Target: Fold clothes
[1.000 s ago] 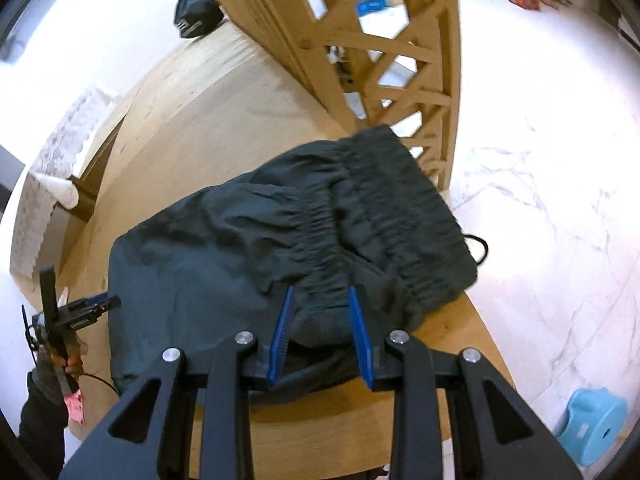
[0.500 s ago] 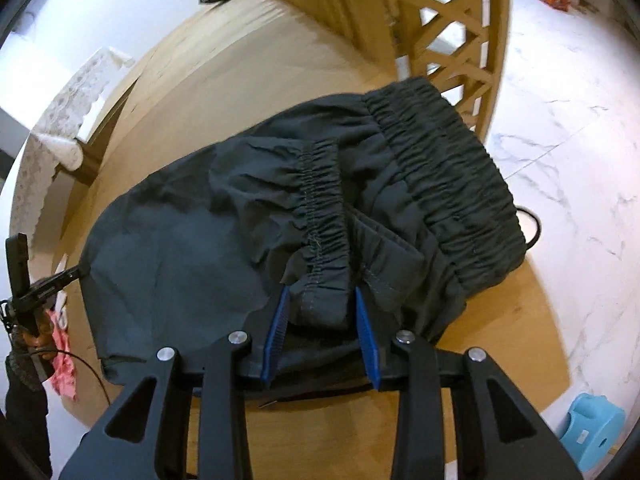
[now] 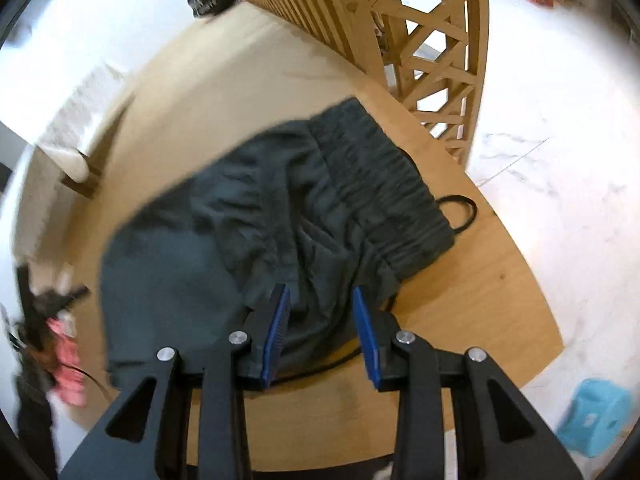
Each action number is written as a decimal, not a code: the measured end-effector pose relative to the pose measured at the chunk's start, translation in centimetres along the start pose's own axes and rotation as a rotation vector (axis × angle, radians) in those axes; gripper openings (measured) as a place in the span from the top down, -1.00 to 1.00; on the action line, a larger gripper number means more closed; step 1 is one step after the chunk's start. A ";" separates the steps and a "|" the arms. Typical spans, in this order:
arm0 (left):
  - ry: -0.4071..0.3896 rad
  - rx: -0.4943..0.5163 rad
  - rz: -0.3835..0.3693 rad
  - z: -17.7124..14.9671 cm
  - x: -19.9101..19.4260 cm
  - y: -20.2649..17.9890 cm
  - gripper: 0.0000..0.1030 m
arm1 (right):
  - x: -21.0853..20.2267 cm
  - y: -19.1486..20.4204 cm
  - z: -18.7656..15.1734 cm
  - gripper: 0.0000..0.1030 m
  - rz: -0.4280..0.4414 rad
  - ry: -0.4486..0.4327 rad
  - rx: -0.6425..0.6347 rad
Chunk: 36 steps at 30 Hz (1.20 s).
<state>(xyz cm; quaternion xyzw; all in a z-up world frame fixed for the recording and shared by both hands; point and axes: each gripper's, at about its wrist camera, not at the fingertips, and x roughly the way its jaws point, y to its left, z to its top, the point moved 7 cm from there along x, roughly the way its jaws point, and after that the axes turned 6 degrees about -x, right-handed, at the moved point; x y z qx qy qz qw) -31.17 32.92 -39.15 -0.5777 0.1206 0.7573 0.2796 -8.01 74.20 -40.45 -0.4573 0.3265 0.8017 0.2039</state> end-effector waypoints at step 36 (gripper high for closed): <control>0.015 0.189 -0.142 -0.5 -3.4 -10.5 0.59 | 2.0 12.7 2.7 0.83 0.329 0.056 -0.247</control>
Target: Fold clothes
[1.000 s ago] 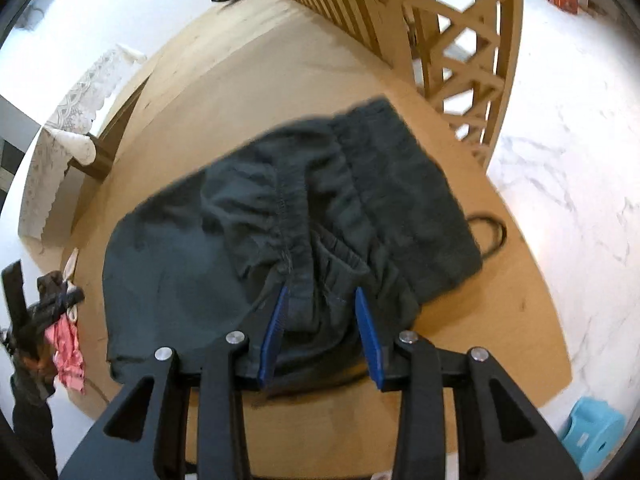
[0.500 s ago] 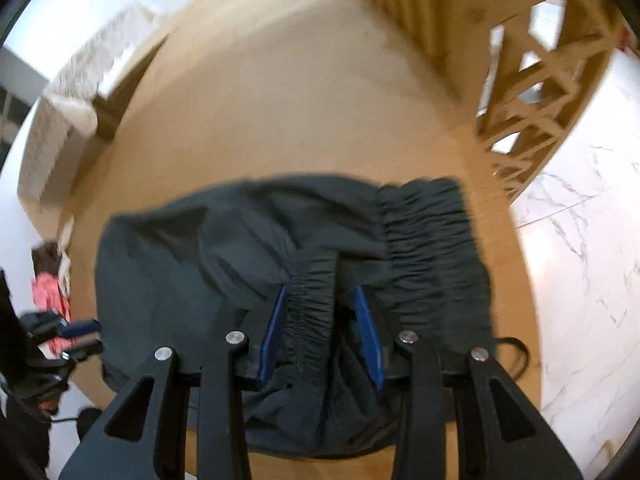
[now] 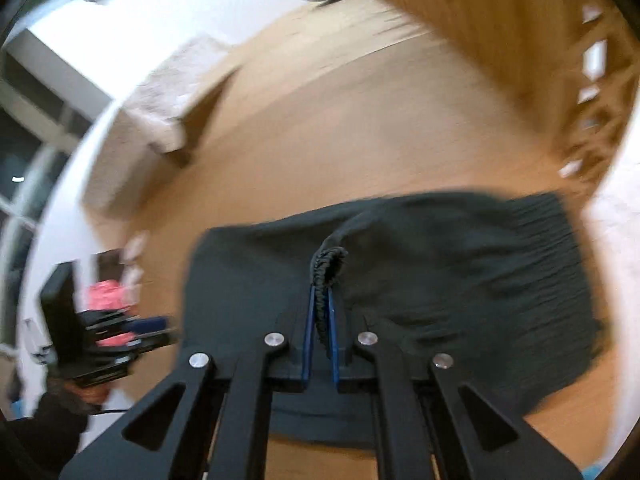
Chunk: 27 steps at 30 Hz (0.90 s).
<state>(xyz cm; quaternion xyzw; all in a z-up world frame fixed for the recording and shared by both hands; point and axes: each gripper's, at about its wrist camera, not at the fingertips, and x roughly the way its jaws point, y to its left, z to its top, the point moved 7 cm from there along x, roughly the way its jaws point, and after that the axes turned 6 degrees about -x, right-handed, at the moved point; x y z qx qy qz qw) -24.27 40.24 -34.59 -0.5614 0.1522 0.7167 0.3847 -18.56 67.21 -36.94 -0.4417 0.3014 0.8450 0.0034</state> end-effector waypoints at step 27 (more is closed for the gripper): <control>0.071 0.011 -0.075 -0.7 2.6 -1.4 0.56 | 3.6 -8.5 0.1 0.31 -0.323 0.416 -0.471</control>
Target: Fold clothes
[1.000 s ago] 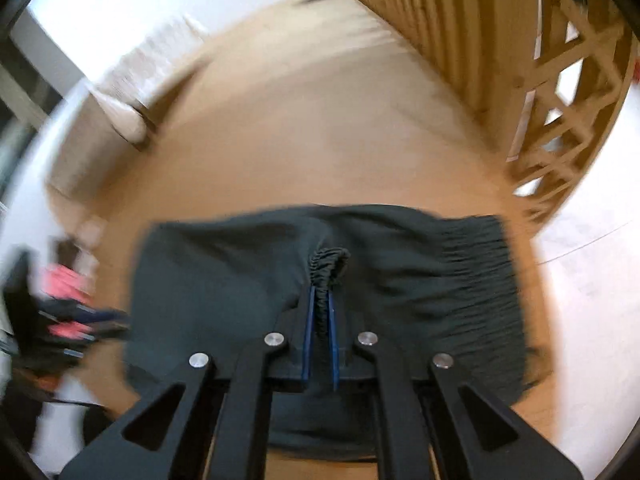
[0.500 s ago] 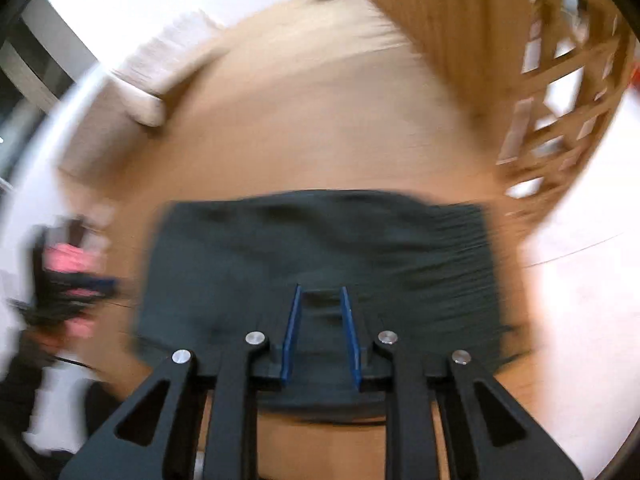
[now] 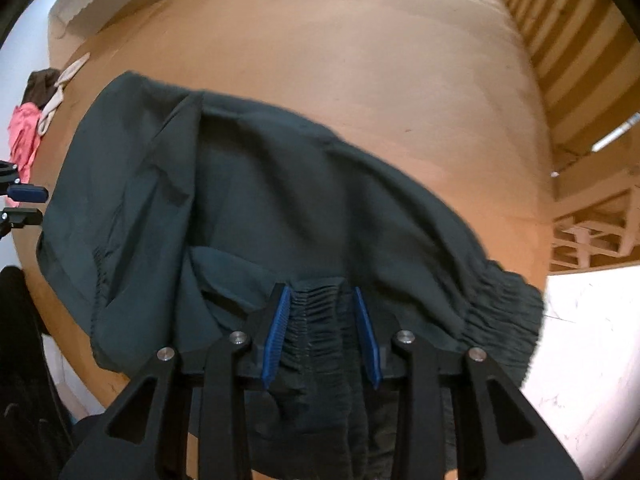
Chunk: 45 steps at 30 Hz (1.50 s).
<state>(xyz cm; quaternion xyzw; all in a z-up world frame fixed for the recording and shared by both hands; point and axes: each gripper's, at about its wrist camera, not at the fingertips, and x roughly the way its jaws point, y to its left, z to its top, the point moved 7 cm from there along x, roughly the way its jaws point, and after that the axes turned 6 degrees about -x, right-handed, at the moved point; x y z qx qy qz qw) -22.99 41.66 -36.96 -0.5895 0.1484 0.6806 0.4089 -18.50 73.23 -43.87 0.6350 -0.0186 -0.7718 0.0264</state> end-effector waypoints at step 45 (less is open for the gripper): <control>-0.154 0.097 -0.193 2.5 -6.7 -6.7 0.85 | -6.7 -6.5 -6.1 0.61 -0.126 -0.285 0.466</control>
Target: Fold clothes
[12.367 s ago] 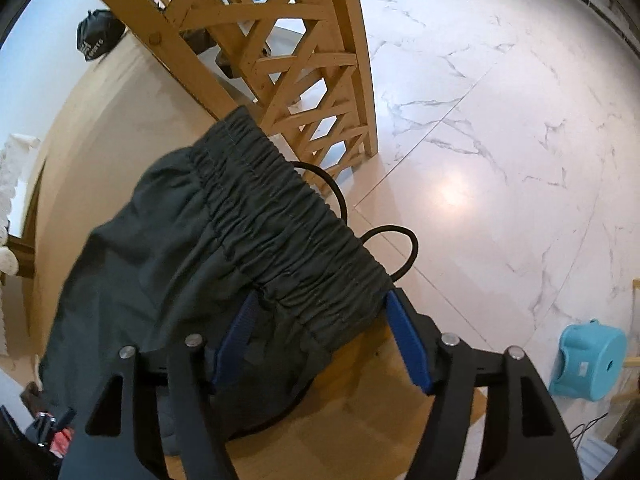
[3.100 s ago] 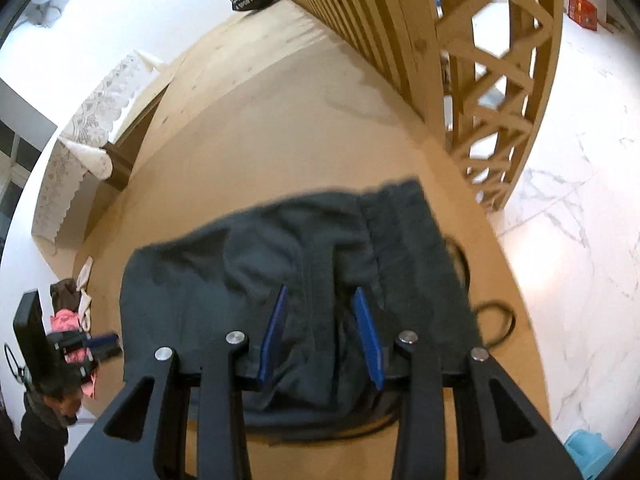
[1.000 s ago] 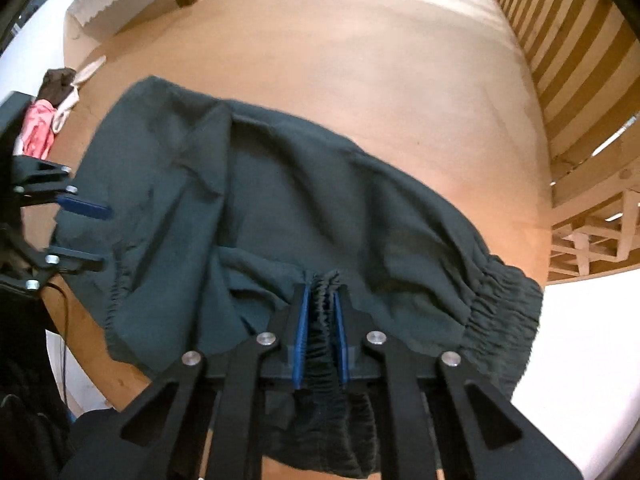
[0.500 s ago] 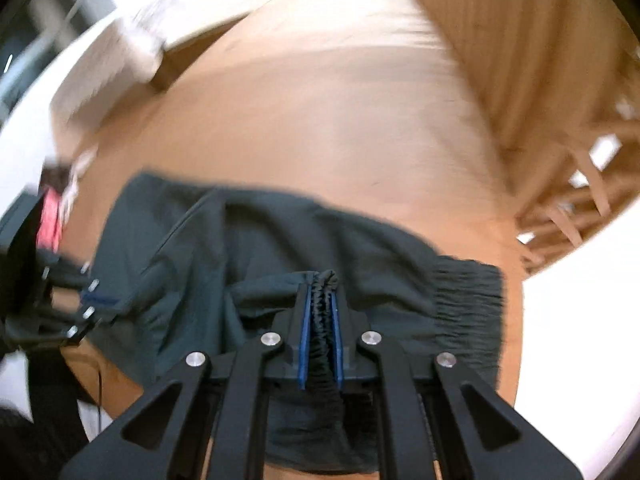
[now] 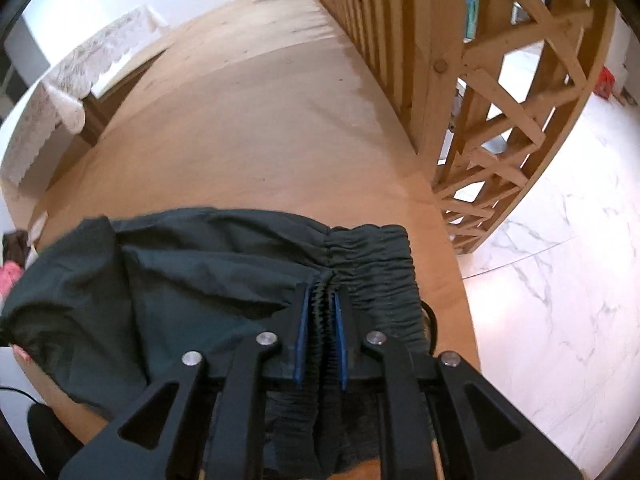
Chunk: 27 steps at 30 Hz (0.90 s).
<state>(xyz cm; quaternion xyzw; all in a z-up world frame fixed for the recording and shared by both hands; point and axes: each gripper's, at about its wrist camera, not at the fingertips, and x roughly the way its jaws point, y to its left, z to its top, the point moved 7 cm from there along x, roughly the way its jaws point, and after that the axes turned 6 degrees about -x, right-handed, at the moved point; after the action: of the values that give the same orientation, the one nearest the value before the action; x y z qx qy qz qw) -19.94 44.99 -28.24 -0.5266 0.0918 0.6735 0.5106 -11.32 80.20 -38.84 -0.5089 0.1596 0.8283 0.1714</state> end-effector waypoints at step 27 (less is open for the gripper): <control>0.145 -0.030 0.262 -0.7 3.2 6.3 0.16 | -2.2 4.9 -3.4 0.11 0.133 0.018 0.063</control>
<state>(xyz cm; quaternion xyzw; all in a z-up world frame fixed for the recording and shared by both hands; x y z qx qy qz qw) -24.21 43.55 -33.67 -0.5649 0.1864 0.6957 0.4026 -9.87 74.11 -37.90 -0.4987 0.2208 0.8280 0.1305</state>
